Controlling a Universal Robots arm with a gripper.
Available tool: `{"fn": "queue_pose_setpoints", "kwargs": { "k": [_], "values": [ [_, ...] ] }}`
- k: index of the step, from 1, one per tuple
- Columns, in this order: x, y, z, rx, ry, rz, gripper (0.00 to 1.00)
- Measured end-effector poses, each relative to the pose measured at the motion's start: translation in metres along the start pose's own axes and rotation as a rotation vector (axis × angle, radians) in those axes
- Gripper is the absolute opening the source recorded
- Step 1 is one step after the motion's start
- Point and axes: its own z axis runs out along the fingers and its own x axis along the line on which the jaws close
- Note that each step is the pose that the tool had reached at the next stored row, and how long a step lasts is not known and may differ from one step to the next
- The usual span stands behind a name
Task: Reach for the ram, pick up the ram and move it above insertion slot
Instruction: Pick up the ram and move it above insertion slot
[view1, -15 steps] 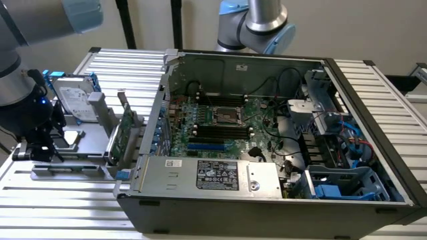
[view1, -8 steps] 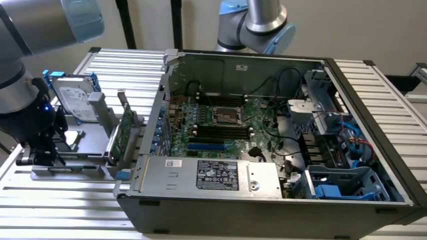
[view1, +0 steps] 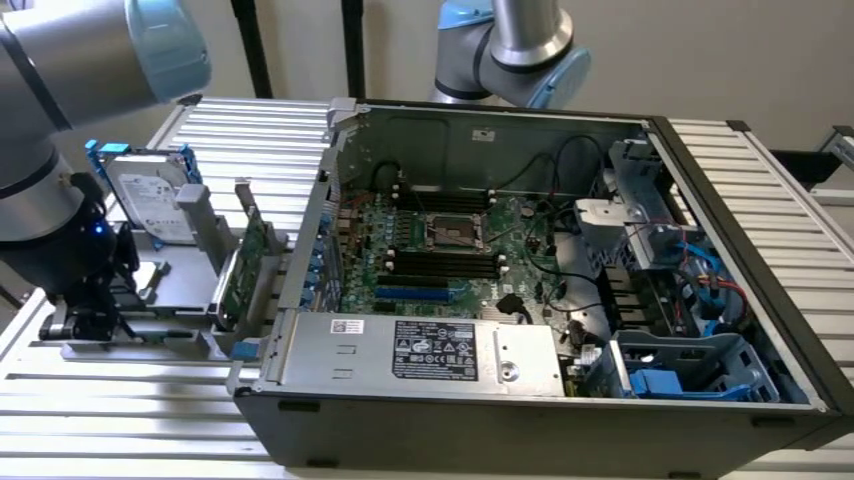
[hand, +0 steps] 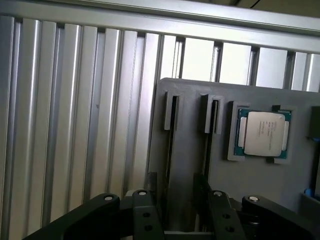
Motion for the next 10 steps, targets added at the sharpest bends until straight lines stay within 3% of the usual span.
{"fn": "queue_pose_setpoints", "kwargs": {
  "k": [10],
  "values": [
    [0.005,-0.0013,0.0175,0.0011,-0.0007,0.02,0.42]
  ]
}}
